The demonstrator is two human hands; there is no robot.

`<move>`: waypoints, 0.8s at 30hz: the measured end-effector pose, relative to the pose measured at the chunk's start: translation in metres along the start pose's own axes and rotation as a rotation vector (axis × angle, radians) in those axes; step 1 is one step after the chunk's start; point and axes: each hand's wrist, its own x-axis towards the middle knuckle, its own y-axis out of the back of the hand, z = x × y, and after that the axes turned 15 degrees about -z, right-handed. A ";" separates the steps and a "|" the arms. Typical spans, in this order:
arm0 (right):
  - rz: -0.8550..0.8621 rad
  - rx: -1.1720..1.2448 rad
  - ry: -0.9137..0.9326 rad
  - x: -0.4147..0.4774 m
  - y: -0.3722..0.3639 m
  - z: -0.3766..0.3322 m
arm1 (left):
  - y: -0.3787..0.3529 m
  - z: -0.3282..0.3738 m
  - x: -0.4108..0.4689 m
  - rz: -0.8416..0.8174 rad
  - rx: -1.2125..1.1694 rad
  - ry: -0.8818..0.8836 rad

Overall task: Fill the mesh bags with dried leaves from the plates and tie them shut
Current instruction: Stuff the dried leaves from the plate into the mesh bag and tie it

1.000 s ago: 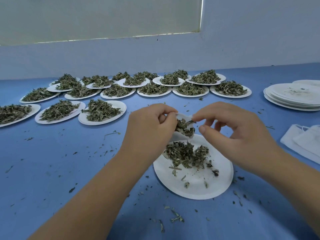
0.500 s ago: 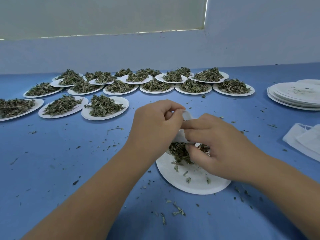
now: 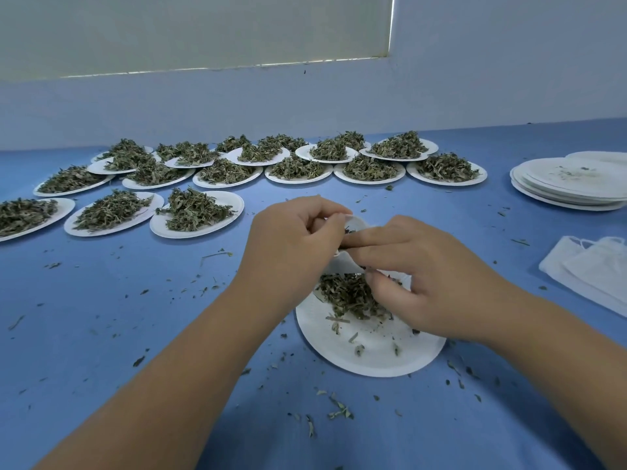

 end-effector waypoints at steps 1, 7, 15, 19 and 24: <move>0.058 0.054 -0.008 -0.001 0.001 0.000 | 0.001 0.000 0.000 0.010 0.001 0.000; 0.199 0.247 -0.138 -0.012 0.020 0.010 | 0.019 -0.004 0.002 0.146 0.029 0.011; -0.407 0.054 -0.359 -0.011 0.004 0.024 | 0.026 -0.005 0.003 0.233 0.000 -0.028; -0.425 -0.007 -0.363 -0.010 0.001 0.019 | 0.024 -0.007 0.003 0.223 0.018 -0.024; -0.413 0.020 -0.370 -0.008 -0.001 0.011 | 0.023 -0.007 0.003 0.218 0.054 -0.021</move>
